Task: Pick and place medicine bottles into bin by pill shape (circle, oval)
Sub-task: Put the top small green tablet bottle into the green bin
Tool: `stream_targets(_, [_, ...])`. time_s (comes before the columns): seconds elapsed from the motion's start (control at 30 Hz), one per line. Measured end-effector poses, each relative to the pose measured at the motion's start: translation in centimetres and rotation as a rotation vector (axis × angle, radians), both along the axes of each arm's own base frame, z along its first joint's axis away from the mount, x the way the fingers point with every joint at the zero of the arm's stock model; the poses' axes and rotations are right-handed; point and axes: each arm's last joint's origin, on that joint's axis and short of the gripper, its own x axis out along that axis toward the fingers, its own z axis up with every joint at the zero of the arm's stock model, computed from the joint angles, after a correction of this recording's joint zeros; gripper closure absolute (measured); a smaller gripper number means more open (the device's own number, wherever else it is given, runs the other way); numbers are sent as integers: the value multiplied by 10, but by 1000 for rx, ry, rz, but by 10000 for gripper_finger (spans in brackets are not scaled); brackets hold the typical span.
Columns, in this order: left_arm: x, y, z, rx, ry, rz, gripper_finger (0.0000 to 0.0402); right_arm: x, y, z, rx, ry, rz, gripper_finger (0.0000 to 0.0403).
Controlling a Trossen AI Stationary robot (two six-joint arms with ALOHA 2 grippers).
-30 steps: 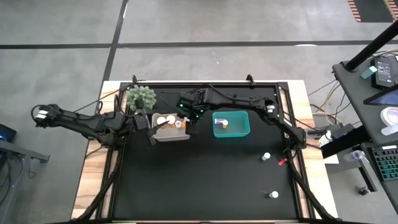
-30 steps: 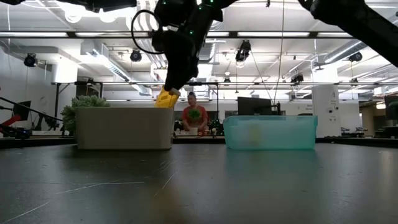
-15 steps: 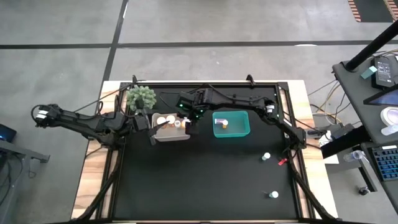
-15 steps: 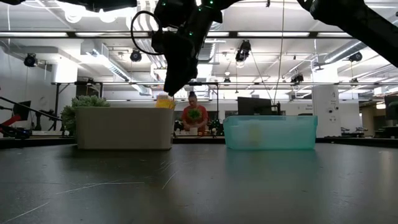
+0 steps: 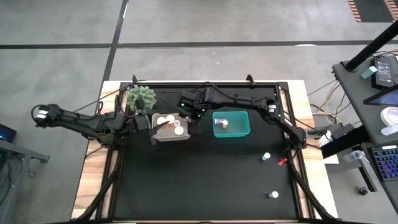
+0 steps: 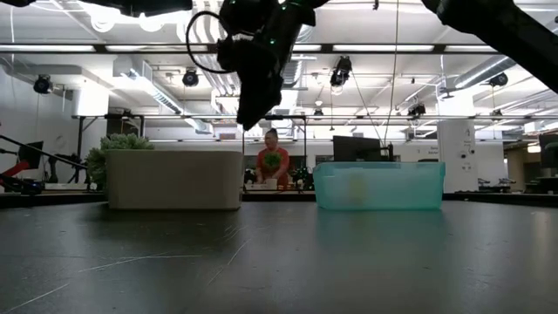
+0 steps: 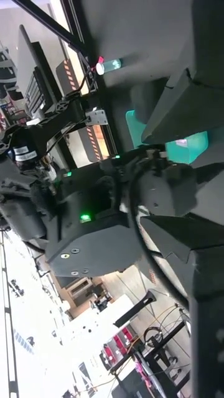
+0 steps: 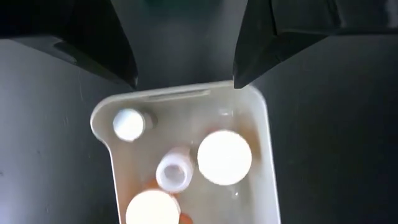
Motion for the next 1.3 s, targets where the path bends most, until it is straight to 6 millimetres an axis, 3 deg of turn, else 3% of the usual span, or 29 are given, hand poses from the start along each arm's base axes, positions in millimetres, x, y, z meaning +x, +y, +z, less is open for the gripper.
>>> stream_targets(0.37, [4,-1,-3,3,19,0,218,-25,16,6,31,168,12,165])
stream_targets(0.6, [11,-2,-9,10,57,0,218,-54,29,6,52,201,-22,163])
stream_targets(0.77, [16,-3,-8,11,56,0,218,-89,36,15,88,165,-129,163])
stream_targets(1.03, [19,-4,-5,12,24,0,218,-159,49,34,217,157,-479,163])
stream_targets(1.3, [19,-4,-5,10,21,0,218,-225,72,33,388,211,-844,163])
